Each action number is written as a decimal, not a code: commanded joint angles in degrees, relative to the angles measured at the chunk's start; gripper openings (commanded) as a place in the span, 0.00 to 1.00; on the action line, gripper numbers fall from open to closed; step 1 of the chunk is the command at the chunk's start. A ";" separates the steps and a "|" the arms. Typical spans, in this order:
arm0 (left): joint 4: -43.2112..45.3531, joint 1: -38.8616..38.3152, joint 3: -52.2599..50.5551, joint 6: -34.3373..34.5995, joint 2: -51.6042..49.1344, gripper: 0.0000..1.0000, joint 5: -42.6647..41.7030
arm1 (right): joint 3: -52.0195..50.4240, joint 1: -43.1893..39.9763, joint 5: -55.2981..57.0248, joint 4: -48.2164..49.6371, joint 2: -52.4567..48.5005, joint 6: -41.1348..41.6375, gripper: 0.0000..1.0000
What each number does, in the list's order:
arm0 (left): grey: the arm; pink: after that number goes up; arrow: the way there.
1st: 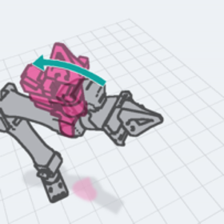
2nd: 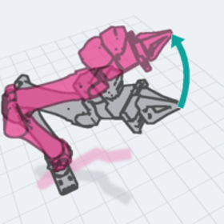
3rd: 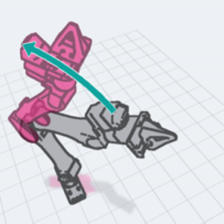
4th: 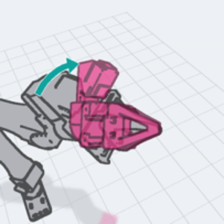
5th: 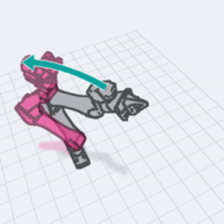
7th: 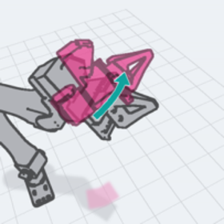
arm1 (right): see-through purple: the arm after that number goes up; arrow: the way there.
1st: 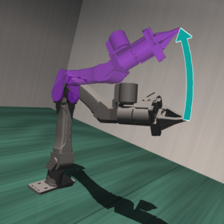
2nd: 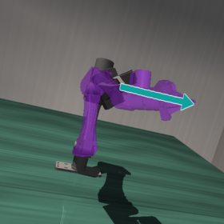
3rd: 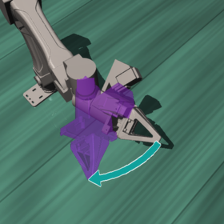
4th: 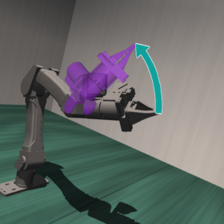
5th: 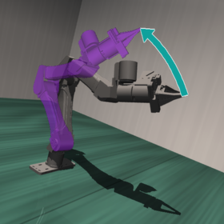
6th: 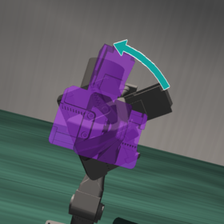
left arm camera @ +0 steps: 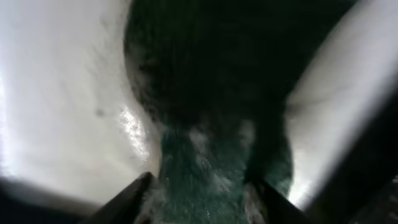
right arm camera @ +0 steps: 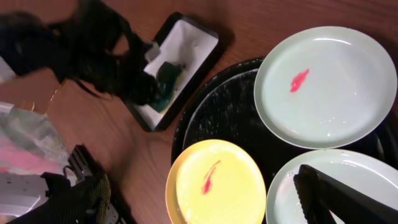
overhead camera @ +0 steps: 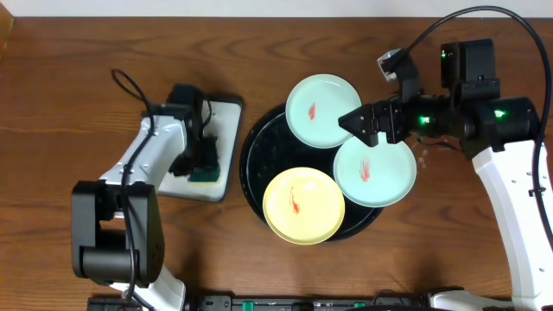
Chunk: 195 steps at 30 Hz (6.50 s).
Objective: Clean dirty plates on tray and stack at the side
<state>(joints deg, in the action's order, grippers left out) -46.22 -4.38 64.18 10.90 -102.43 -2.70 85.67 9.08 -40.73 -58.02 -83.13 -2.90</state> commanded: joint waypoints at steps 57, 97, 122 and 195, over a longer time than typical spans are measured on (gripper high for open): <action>11.96 0.15 3.34 -2.36 -6.49 0.07 3.34 | 1.22 0.39 -1.11 0.33 0.39 0.72 0.94; 6.27 0.13 2.34 -3.30 0.83 0.07 5.31 | 1.33 3.61 34.29 12.20 -22.60 6.69 0.65; 4.33 0.11 5.53 -3.15 15.32 0.07 -0.81 | 1.33 4.48 37.03 19.85 -36.33 15.80 0.01; 32.00 -27.98 11.26 24.24 -17.94 0.07 -9.81 | 1.22 10.62 34.91 10.40 -36.24 27.28 0.01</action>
<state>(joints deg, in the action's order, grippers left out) -13.08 -29.82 76.16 30.41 -116.97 -5.80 86.48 19.44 -6.39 -47.88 -119.61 23.73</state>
